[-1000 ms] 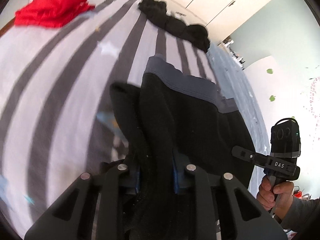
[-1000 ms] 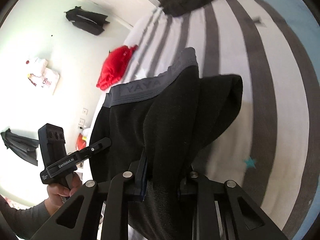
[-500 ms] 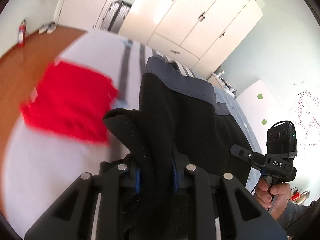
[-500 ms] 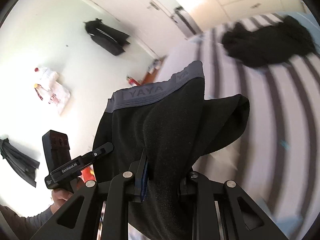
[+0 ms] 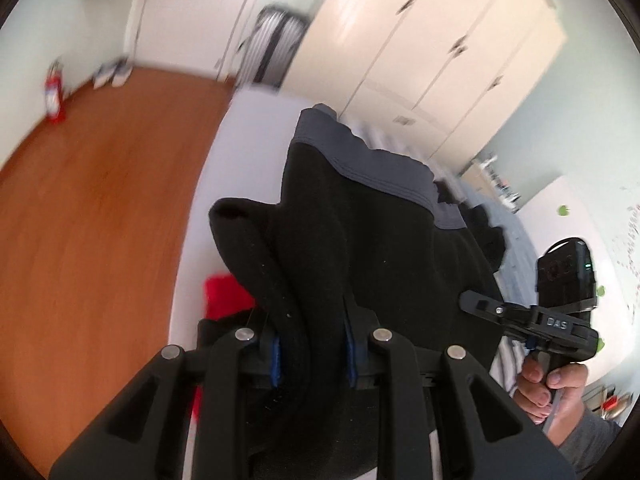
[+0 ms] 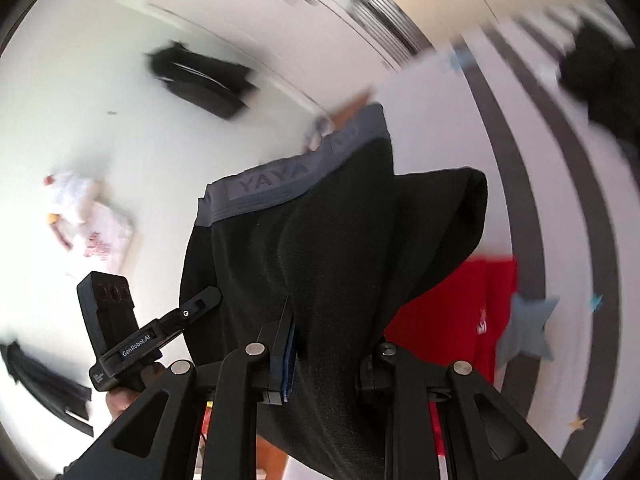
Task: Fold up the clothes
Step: 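Lift the folded black trousers and carry them toward the red garment with both tools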
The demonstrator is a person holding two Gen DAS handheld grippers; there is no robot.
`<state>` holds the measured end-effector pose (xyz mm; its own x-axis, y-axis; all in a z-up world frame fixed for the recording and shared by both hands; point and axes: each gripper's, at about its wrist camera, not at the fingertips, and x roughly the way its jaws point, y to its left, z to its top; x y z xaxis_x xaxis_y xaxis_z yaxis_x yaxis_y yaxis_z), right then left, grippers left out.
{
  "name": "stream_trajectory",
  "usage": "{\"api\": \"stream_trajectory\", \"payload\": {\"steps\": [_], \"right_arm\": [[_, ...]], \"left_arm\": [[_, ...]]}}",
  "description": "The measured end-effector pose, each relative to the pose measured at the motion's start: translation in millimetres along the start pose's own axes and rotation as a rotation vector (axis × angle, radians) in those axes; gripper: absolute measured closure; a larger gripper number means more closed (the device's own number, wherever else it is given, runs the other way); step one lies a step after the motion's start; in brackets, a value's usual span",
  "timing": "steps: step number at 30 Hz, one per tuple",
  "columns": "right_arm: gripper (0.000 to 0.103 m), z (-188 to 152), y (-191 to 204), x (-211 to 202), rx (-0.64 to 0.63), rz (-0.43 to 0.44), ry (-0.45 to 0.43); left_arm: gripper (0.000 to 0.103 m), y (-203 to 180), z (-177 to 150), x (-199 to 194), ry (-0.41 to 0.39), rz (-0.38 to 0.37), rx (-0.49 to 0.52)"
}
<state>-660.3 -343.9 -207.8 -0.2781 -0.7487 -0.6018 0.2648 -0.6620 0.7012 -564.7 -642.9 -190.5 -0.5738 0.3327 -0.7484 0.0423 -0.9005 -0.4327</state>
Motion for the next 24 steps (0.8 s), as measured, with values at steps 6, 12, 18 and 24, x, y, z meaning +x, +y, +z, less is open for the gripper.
{"api": "stream_trajectory", "payload": {"steps": [6,12,18,24], "right_arm": [[0.084,-22.1,-39.8,36.6,0.016,-0.040,0.079],[0.085,-16.8,-32.3,16.4,-0.012,-0.043,0.067],[0.077,-27.9,-62.3,37.4,0.018,-0.098,0.091],[0.055,-31.8,-63.2,7.6,-0.035,-0.143,-0.003]], "left_arm": [[0.082,30.0,-38.8,39.0,0.035,-0.038,-0.084],[0.082,11.1,-24.8,31.7,0.035,-0.035,-0.024],[0.058,33.6,-13.4,63.9,0.074,0.048,0.002],[0.038,31.8,-17.7,25.1,-0.084,0.203,0.041]]}}
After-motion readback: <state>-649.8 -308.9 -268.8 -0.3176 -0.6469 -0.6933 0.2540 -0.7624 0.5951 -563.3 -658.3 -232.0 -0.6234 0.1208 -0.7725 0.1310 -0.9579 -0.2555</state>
